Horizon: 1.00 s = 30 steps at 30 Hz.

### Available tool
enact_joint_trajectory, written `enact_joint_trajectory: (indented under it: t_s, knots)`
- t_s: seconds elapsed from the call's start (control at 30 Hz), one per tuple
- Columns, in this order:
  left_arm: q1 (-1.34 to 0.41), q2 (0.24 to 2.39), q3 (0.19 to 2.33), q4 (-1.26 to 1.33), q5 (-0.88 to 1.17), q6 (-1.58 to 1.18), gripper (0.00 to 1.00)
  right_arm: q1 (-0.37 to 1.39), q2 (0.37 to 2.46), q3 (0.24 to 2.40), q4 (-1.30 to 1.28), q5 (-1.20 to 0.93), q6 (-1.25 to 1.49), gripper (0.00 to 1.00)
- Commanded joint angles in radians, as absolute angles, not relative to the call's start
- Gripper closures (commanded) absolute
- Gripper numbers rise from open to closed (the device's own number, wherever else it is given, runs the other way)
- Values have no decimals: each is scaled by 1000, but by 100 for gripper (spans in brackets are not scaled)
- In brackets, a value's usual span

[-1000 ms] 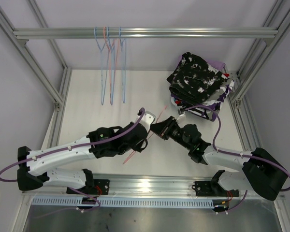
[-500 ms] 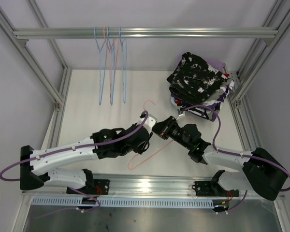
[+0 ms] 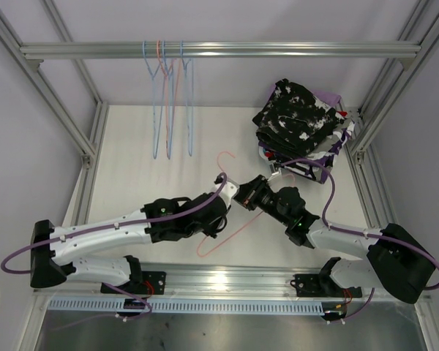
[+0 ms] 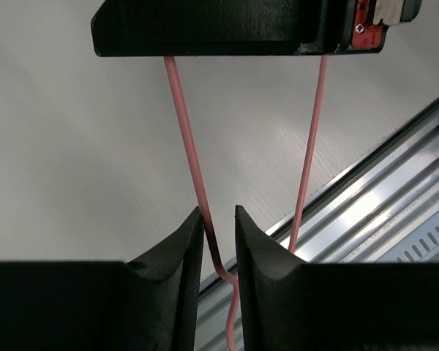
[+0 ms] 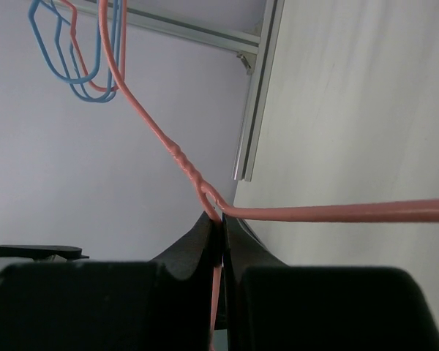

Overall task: Remove the trousers from the hanger
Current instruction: Place the hanger at the clothesline.

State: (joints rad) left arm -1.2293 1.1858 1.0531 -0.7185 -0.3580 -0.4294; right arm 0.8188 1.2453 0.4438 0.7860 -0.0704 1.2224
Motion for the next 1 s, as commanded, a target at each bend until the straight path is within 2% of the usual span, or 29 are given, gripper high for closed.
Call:
enact_joint_trajectory:
  t_s: [0.0, 0.07, 0.2, 0.27, 0.33, 0.4, 0.43, 0.47, 0.5, 0.57, 0.63, 0.73, 0.83, 0.97]
  knots:
    - [-1221, 1135, 1029, -623, -281, -466, 74, 811, 1223, 443, 845, -67, 1218, 100]
    - [-1218, 1117, 1016, -598, -267, -477, 76, 808, 1221, 442, 845, -74, 1218, 100]
    - [-1220, 1111, 1012, -598, -288, -494, 100, 805, 1210, 436, 844, -77, 1213, 100]
    - [-1220, 1108, 1014, -601, -291, -500, 100, 805, 1203, 436, 830, -84, 1194, 100]
    - [-1220, 1111, 1012, -615, -311, -511, 100, 805, 1187, 443, 809, -89, 1177, 76]
    - [-1220, 1115, 1038, -641, -337, -512, 100, 807, 1172, 452, 769, -100, 1154, 73]
    - [-1220, 1129, 1048, -669, -380, -518, 100, 805, 1146, 460, 746, -100, 1147, 68]
    - [-1218, 1141, 1078, -713, -394, -517, 100, 807, 1128, 468, 676, -97, 1128, 61]
    - [-1218, 1150, 1089, -730, -408, -508, 100, 807, 1108, 485, 640, -92, 1117, 48]
    - [-1216, 1178, 1115, -783, -454, -505, 100, 805, 1045, 500, 544, -80, 1094, 44]
    - [-1210, 1196, 1134, -802, -475, -502, 100, 807, 997, 529, 468, -58, 1066, 25]
    - [-1195, 1201, 1141, -816, -497, -499, 100, 804, 907, 558, 318, -34, 1046, 11]
    - [-1172, 1198, 1164, -824, -499, -482, 100, 799, 832, 580, 178, -17, 1022, 1]
    - [-1141, 1192, 1218, -851, -518, -451, 100, 798, 718, 589, 11, 32, 993, 1]
